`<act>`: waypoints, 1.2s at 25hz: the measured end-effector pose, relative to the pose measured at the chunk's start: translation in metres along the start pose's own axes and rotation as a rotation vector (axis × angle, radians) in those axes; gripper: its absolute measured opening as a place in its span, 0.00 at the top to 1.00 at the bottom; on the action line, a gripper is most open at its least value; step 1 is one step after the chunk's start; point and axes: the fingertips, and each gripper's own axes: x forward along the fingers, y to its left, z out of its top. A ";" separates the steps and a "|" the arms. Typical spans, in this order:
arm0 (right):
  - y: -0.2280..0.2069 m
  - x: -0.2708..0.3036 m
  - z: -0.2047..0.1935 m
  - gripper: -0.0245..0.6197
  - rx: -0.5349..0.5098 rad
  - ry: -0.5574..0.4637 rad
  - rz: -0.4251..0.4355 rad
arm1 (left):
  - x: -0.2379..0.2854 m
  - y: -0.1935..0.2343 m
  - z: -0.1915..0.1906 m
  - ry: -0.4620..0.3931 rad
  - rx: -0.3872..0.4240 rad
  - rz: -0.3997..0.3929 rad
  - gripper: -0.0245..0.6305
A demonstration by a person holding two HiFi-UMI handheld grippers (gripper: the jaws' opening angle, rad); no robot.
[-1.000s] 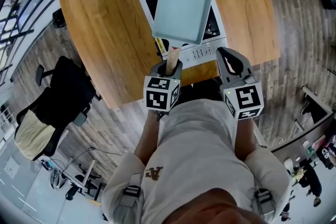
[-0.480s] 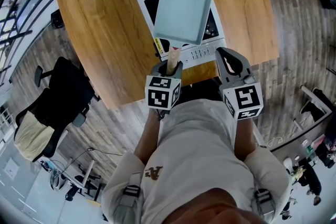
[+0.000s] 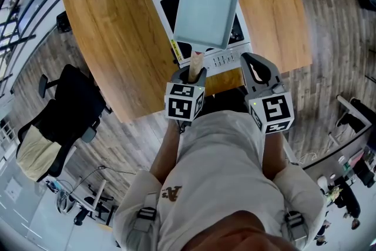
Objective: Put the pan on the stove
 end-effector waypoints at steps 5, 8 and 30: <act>0.000 0.001 0.000 0.93 0.000 0.002 0.002 | 0.001 -0.001 0.000 0.014 0.013 0.008 0.79; 0.002 0.001 0.001 0.93 -0.001 0.000 0.005 | 0.001 -0.001 0.000 0.014 0.016 0.013 0.79; 0.002 -0.003 -0.001 0.93 0.001 -0.006 0.002 | -0.003 0.001 0.007 -0.029 0.047 0.049 0.57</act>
